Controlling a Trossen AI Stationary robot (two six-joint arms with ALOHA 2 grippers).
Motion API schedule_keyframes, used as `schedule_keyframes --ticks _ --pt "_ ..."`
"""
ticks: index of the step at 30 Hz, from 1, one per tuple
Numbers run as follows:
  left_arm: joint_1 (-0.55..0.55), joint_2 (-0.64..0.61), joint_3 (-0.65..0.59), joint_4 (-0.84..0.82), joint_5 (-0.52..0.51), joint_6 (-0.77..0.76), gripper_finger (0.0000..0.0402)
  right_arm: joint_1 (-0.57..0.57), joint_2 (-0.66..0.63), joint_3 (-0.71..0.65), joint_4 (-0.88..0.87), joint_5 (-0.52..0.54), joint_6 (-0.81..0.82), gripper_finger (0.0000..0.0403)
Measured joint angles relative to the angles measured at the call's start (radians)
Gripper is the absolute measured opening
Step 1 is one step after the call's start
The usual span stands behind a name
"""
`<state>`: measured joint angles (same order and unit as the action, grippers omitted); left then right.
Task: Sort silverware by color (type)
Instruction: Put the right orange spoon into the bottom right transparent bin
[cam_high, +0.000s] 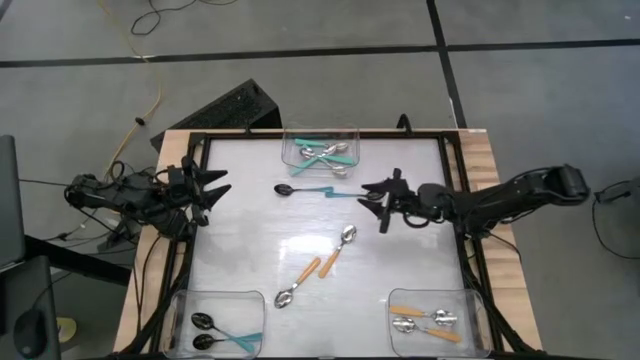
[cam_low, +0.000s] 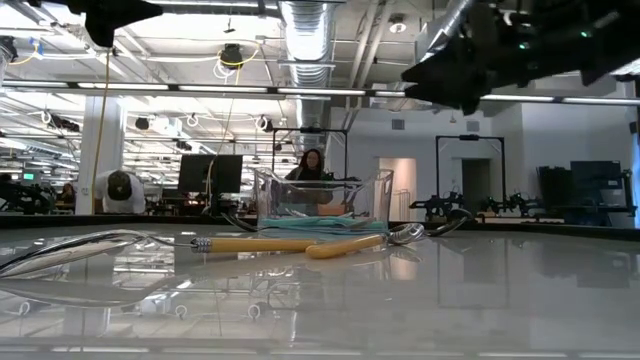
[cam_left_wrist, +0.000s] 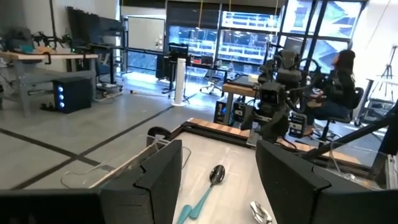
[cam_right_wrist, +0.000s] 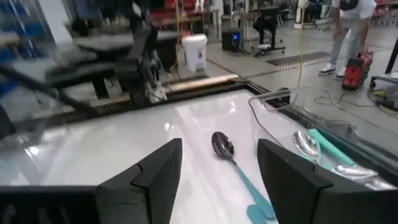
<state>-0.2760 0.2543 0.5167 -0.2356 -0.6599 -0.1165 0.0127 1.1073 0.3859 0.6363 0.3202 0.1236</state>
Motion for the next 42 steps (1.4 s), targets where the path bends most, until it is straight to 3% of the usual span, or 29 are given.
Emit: schedule_keyframes --ticks 9,16,25,30,42 --pt "0.0 -0.001 -0.035 0.007 0.007 0.0 0.019 -0.036 0.11 0.193 -0.269 -0.003 -0.049 0.0237" --pt "0.0 -0.006 -0.163 0.183 -0.01 0.0 0.019 -0.033 0.19 0.252 -0.296 -0.004 -0.084 0.0237" --pt "0.0 -0.006 -0.166 0.203 0.009 -0.027 0.019 -0.049 0.288 0.287 -0.335 0.007 -0.098 0.0264" --pt "0.0 -0.006 -0.166 0.2 0.009 -0.036 0.019 -0.064 0.284 0.291 -0.362 0.023 -0.099 0.0272" --pt "0.0 -0.006 -0.166 0.18 -0.001 -0.038 0.019 -0.135 0.26 0.307 -0.64 0.024 -0.065 0.0273"
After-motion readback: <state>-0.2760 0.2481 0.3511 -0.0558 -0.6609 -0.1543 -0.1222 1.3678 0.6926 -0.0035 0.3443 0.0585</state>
